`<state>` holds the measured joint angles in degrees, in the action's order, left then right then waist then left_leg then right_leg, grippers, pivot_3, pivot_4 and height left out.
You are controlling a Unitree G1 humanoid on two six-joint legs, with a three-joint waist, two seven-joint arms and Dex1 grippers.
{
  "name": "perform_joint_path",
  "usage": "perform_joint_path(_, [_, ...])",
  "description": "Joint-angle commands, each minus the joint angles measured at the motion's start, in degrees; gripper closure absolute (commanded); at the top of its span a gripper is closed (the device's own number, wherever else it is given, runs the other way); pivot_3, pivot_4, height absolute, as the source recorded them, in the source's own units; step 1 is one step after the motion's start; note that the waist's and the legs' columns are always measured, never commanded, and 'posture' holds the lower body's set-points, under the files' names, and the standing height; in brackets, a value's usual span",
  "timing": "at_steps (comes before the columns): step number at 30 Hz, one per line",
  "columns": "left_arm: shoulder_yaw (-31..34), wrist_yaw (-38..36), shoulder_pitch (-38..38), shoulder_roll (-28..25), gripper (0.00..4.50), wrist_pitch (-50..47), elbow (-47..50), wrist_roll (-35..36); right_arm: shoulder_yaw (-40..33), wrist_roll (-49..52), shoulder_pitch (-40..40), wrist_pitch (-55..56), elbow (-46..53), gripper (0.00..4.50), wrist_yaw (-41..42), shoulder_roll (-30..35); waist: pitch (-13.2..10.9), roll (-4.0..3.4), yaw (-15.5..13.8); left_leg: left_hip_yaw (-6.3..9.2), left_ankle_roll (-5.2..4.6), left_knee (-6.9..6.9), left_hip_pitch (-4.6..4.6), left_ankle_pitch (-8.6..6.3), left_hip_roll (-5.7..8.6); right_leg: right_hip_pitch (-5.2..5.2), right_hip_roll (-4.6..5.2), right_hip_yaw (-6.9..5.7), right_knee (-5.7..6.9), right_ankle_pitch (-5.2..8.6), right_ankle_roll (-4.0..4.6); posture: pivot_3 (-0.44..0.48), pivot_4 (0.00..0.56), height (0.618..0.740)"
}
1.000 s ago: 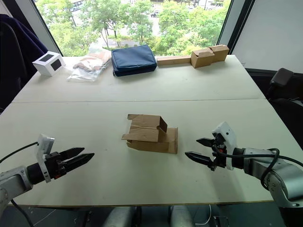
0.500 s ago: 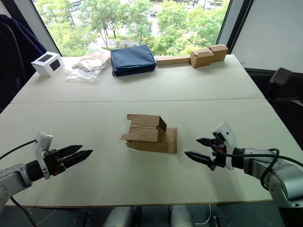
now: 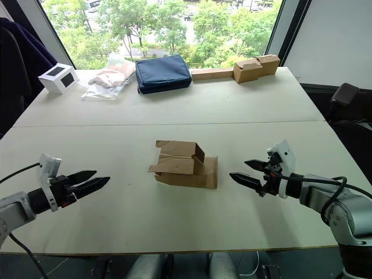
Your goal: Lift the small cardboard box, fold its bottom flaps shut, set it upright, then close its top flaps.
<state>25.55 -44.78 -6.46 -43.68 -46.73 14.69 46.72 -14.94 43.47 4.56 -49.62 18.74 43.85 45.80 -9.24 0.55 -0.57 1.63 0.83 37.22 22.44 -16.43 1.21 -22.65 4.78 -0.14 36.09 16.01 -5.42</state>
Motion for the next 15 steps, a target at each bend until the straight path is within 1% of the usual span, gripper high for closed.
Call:
perform_joint_path(1, [-1.0,0.0,-0.7,-1.3,0.00,2.5,3.6,-2.8,-4.7,4.3,2.4,-0.6,-0.3,0.05,-1.8,-2.5,0.0,0.00,0.0,0.00,0.00,-0.01,0.00,0.00,0.00,0.00,0.00,0.00,0.00,0.00,0.00,0.000,0.150,0.740])
perform_joint_path(3, [-0.8,0.2,0.5,-2.2,0.00,1.7,3.1,-2.9,-5.8,6.7,4.8,-1.6,-1.5,0.05,-2.8,-4.1,0.0,0.00,0.1,-0.01,0.00,-0.01,0.00,0.00,0.00,0.01,0.01,0.01,0.00,0.00,0.00,0.000,0.150,0.740])
perform_joint_path(6, [0.1,0.5,4.8,-3.3,0.00,-3.9,-0.8,0.9,-4.3,5.0,6.1,-1.1,-2.0,0.05,-2.6,-3.8,0.0,-0.04,-0.1,-0.01,0.00,-0.01,-0.01,0.00,0.00,-0.01,0.00,0.01,0.00,-0.02,0.04,0.000,0.150,0.740])
perform_joint_path(10, [0.5,1.8,12.8,-3.1,0.00,-12.1,-6.3,6.9,-1.6,0.2,4.8,2.5,-0.3,0.05,-0.8,-1.3,0.0,-0.05,-0.2,0.01,0.00,-0.01,0.03,0.00,0.02,-0.01,0.00,-0.02,0.00,-0.03,0.01,0.000,0.150,0.740])
perform_joint_path(12, [0.2,1.7,16.3,-3.4,0.00,-18.3,-8.6,10.9,-0.7,-2.6,2.4,4.8,2.8,0.05,0.9,1.5,0.0,-0.05,-0.1,-0.01,0.00,0.01,0.05,0.00,0.05,-0.02,0.01,-0.02,0.00,-0.07,-0.05,0.000,0.150,0.740])
perform_joint_path(15, [0.3,-1.0,19.5,-3.8,0.00,-25.7,-10.5,17.6,-0.5,-3.4,0.2,5.8,6.5,0.05,2.7,3.9,0.0,-0.04,0.2,-0.03,-0.02,0.01,0.05,-0.01,0.06,-0.05,-0.05,-0.03,0.04,-0.16,-0.22,0.000,0.150,0.740])
